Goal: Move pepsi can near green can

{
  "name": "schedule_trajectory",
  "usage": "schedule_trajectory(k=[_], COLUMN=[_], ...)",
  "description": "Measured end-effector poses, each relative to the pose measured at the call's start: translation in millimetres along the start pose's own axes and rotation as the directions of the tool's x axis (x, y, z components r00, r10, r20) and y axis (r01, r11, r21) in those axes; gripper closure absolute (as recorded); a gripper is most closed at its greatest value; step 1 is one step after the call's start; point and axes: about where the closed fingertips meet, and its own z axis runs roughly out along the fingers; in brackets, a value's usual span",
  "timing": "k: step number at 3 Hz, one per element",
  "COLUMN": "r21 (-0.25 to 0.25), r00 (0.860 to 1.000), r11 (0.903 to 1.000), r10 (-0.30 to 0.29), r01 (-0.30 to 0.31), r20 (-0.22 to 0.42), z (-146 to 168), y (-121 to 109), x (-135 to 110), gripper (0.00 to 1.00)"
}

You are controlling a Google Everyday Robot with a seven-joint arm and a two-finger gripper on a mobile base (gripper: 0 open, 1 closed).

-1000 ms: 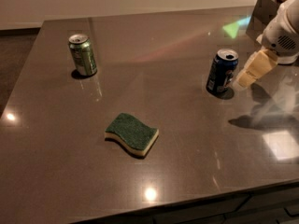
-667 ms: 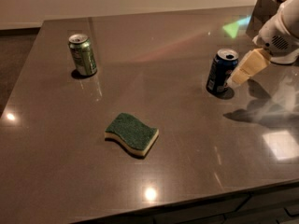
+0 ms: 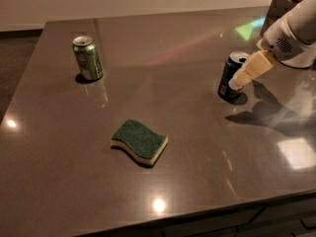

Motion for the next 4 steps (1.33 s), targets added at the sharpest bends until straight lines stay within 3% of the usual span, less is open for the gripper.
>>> schedule_trajectory(k=[1,2,3,4], r21=[-0.024,-0.049,-0.052,-0.063], r00=[1.000,1.000,0.999,0.999], r11=[0.9997,0.9986,0.9983,0.9974], r10=[-0.001,-0.017,-0.025,-0.034], r01=[0.001,0.018,0.027,0.036], r20=[0.016,0.018,0.027,0.035], z=[7,14,16,19], y=[4,7,6,1], x=[-6,-7,-8,-18], gripper=[0.00,0.17,0.40,0.71])
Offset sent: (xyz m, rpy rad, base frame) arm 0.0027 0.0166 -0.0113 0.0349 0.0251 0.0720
